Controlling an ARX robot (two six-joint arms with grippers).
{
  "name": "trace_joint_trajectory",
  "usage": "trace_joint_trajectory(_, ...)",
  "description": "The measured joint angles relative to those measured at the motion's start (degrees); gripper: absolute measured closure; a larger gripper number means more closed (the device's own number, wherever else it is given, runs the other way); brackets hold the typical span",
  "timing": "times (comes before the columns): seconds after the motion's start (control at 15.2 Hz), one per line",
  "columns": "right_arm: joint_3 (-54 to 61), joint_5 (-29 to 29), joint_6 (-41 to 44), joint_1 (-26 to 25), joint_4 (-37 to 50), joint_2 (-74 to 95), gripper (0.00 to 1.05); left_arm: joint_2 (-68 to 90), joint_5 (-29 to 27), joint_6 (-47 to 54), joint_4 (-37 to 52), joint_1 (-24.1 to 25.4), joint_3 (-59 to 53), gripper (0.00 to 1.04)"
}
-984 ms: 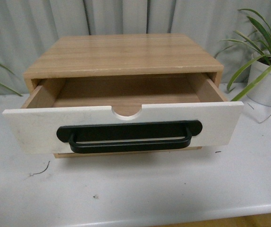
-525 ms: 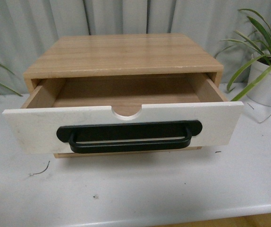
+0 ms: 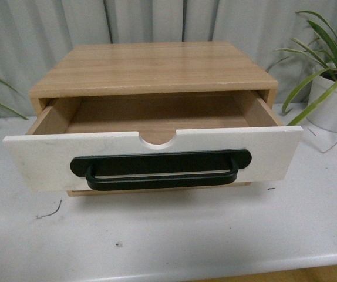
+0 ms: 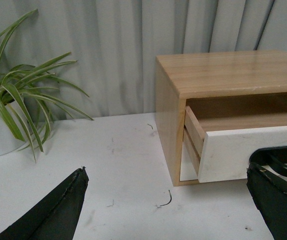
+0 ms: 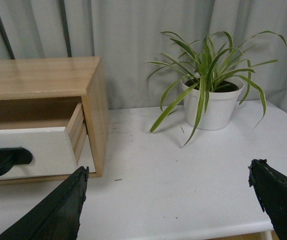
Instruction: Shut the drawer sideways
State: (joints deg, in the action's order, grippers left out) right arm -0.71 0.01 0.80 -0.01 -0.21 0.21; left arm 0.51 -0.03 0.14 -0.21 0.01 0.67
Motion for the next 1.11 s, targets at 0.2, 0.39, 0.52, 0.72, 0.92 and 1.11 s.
trace_joint_trajectory(0.2, -0.72, 4.55, -2.73, 1.88, -2.78, 1.2, 0.06, -0.04, 0.87, -0.57, 0.68, 0.2, 0.0, 0.07)
trace_joint_trajectory(0.39, -7.96, 6.78, -5.84, 4.55, 1.62, 16.09, 0.06, 5.49, 9.27, 0.15, 1.31, -6.03, 0.55, 0.07)
trace_joint_trajectory(0.52, -14.86, -0.31, 1.66, 7.37, -1.27, 28.55, 0.06, 13.22, 15.5, 9.7, -1.49, -10.01, 2.29, 0.07)
trace_joint_trajectory(0.72, -20.41, -7.13, 12.24, 14.45, -6.21, 41.81, 0.06, 26.64, 19.93, 23.21, 3.02, -13.94, 6.29, 0.07)
trace_joint_trajectory(0.92, -24.17, -11.45, 22.69, 18.43, -6.71, 52.92, 0.06, 41.03, 22.38, 34.53, 5.35, -16.31, 11.47, 0.07)
trace_joint_trajectory(1.11, -27.87, -13.25, 29.99, 18.95, -6.47, 61.51, 0.06, 55.04, 22.01, 43.69, 7.85, -16.28, 18.6, 0.07)
